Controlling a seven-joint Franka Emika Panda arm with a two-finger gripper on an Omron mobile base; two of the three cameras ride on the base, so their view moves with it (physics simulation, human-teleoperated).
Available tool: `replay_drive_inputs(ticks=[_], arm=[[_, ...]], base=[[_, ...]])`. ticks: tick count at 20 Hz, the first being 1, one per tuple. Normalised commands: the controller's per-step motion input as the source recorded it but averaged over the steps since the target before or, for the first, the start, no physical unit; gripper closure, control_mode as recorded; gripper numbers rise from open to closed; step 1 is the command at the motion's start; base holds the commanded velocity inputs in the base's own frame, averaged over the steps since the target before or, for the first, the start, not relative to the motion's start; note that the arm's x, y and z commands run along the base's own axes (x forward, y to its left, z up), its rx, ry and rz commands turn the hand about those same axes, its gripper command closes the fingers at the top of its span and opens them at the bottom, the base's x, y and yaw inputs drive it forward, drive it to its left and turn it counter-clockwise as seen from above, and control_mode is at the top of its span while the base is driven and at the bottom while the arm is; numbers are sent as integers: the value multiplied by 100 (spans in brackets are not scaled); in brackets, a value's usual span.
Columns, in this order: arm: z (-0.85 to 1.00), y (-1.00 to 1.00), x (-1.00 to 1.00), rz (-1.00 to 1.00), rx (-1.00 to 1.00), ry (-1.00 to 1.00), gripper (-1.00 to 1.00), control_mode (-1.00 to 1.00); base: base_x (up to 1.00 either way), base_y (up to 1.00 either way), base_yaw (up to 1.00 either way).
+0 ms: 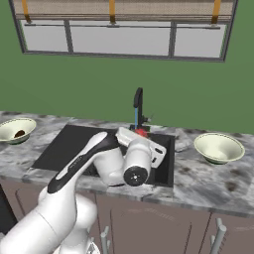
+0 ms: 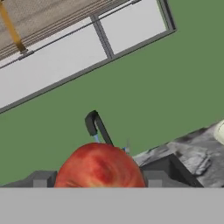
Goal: Pick the peachs from the sink and place them in one bowl. Place the sweet potato in the other bowl. Then turn off the sink faucet.
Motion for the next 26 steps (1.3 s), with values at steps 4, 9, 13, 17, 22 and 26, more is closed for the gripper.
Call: replay_drive_inputs(ticks=[4, 9, 13, 17, 22, 26], arm=[[12, -57, 31, 0, 0, 17, 100, -100], [26, -56, 22, 0, 0, 19, 100, -100], [43, -61, 12, 0, 0, 25, 100, -100], [32, -62, 14, 0, 0, 26, 100, -100], [4, -63, 15, 0, 0, 24, 100, -100], [-32, -63, 1, 0, 1, 1, 100, -100]], base=[[0, 0, 0], [0, 0, 0], [0, 0, 0], [0, 0, 0], [0, 0, 0], [0, 0, 0]])
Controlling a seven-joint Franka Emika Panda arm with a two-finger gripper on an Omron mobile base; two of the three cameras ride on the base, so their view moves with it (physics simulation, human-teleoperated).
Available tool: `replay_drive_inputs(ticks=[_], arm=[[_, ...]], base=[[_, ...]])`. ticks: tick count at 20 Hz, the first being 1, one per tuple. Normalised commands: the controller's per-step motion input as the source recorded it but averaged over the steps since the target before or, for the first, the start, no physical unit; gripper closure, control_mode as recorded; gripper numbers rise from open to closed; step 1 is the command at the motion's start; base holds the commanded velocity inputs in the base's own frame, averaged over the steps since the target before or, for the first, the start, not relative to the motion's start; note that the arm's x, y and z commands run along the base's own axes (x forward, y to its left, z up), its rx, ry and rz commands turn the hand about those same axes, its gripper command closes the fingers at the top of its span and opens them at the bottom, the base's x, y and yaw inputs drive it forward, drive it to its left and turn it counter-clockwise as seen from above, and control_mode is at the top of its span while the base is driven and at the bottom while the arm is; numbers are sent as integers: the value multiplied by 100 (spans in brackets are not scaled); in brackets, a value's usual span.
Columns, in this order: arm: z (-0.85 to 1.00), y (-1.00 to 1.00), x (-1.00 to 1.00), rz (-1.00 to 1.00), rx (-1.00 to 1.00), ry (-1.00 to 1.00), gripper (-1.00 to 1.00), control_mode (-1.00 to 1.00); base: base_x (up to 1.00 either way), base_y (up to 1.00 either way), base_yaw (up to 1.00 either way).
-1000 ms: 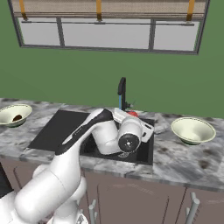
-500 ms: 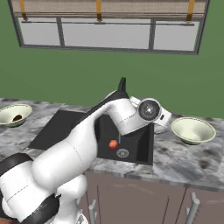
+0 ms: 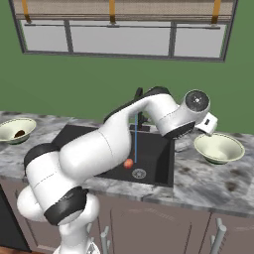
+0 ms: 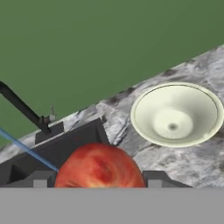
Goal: Pick the peachs from the sink and place them in one bowl. Place the sweet potato in the other bowl. Then turn off the sink faucet.
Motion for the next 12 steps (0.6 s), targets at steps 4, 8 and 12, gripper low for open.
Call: replay_drive_inputs(ticks=[4, 8, 12], arm=[[-60, -47, 0, 0, 0, 0, 100, -100], [-41, -7, 17, 0, -2, -6, 100, -100], [-14, 0, 16, 0, -1, -12, 100, -100]], base=[[0, 0, 0], [0, 0, 0], [0, 0, 0]])
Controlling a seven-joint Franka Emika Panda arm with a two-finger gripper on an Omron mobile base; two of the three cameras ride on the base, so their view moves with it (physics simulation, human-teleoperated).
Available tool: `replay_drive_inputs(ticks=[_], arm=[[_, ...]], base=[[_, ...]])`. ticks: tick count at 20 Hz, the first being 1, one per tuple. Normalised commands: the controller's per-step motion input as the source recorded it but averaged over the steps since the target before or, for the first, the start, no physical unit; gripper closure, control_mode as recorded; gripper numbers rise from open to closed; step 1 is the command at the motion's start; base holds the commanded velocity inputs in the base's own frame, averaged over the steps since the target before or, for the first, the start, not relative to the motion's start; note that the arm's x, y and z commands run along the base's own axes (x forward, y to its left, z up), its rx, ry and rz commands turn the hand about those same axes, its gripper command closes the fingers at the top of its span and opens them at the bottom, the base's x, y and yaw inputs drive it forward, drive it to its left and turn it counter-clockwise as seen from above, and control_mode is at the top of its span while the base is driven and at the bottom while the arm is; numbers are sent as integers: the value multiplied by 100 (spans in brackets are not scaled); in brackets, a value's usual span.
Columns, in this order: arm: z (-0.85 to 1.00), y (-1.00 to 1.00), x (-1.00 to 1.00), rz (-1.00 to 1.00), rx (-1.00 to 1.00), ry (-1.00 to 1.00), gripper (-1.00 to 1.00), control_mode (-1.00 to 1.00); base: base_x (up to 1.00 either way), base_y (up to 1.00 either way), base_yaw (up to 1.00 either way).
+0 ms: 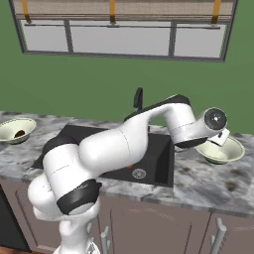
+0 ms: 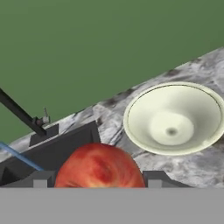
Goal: Pick the peachs from the sink and place them in one bowl. Place the sweet potato in the other bowl. Then turn off the sink faucet.
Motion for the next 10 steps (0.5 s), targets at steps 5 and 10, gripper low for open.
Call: replay_drive_inputs(ticks=[5, 10], arm=[[-14, 0, 27, 0, 2, -1, 100, -100], [-21, -9, 36, 0, 2, 2, 100, -100]], base=[[0, 0, 0], [0, 0, 0]])
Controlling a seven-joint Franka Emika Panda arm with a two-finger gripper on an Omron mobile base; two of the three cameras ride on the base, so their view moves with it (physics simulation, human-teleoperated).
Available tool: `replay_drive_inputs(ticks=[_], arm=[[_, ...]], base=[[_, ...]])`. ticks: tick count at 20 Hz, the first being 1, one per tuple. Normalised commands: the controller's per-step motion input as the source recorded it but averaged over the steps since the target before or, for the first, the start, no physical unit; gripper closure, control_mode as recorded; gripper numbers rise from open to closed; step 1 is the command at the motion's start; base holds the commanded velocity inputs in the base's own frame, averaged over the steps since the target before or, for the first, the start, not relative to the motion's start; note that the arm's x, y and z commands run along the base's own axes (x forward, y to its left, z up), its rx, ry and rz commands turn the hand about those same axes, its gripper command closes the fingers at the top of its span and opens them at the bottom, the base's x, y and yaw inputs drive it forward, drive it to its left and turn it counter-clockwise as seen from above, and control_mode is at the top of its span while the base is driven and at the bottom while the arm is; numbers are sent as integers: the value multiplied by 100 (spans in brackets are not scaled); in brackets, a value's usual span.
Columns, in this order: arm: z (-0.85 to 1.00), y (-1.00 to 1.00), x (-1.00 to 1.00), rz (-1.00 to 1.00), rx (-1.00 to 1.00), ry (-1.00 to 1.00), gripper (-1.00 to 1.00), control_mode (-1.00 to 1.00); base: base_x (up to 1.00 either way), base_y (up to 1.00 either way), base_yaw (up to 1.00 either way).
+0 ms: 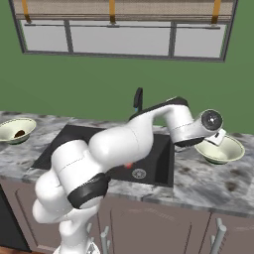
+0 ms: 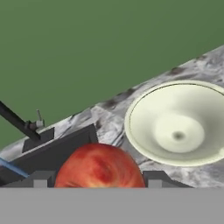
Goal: Pick the peachs from the sink and place them in one bowl. Place the sweet potato in the other bowl. Then turn off the sink faucet.
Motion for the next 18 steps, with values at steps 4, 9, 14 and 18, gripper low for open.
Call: replay_drive_inputs(ticks=[4, 9, 14, 18], arm=[[-28, -25, 35, 0, 6, 0, 100, -100], [-33, -33, 33, 0, 6, 2, 100, -100], [-12, -39, 32, 1, 7, 3, 100, -100], [-1, -50, 29, 1, 6, 12, 100, -100]], base=[[0, 0, 0], [0, 0, 0], [0, 0, 0], [0, 0, 0]])
